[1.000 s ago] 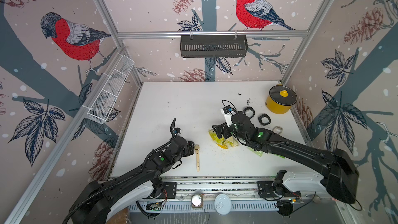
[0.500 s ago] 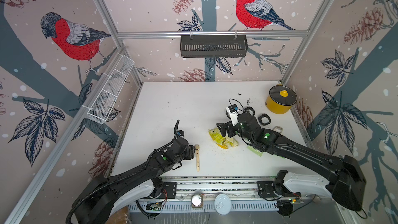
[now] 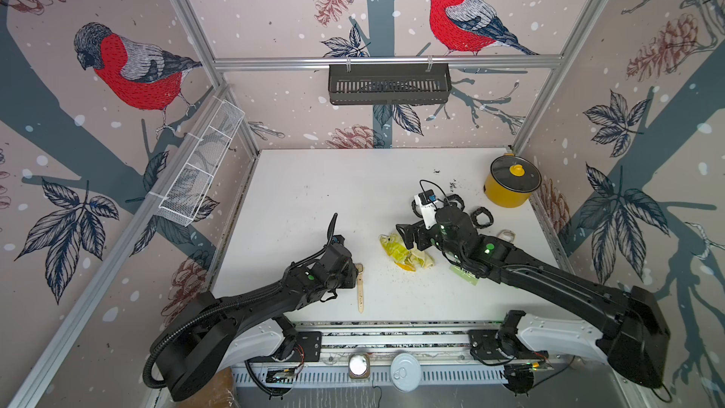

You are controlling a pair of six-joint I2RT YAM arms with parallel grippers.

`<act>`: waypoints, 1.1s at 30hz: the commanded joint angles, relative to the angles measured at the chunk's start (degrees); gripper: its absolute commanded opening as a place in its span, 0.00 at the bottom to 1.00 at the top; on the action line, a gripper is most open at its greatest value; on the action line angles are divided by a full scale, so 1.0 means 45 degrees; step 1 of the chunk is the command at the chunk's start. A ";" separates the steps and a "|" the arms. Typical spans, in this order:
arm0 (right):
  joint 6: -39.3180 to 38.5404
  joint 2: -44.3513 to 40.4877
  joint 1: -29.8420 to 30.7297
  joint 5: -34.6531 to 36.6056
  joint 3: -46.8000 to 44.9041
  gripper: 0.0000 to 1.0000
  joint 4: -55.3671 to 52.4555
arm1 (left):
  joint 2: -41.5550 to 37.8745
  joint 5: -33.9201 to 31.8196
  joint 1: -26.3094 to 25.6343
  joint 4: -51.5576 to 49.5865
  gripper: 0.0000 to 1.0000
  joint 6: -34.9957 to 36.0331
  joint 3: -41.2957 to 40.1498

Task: Wipe the watch dial
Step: Pick up the watch at the center of the board.

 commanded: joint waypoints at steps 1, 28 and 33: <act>-0.0033 -0.0120 -0.0013 0.0265 -0.0045 0.97 0.0061 | 0.0219 0.0270 0.0010 -0.0863 0.35 0.0032 0.0059; 0.0234 -0.0669 -0.0086 0.0436 -0.0481 0.97 0.0246 | 0.0699 0.0159 0.0011 -0.1112 0.28 -0.0096 -0.0008; 0.0401 -0.0824 -0.0086 0.0627 -0.0640 0.97 0.0132 | 0.0755 0.0551 0.0020 -0.0637 0.18 -0.0217 -0.0237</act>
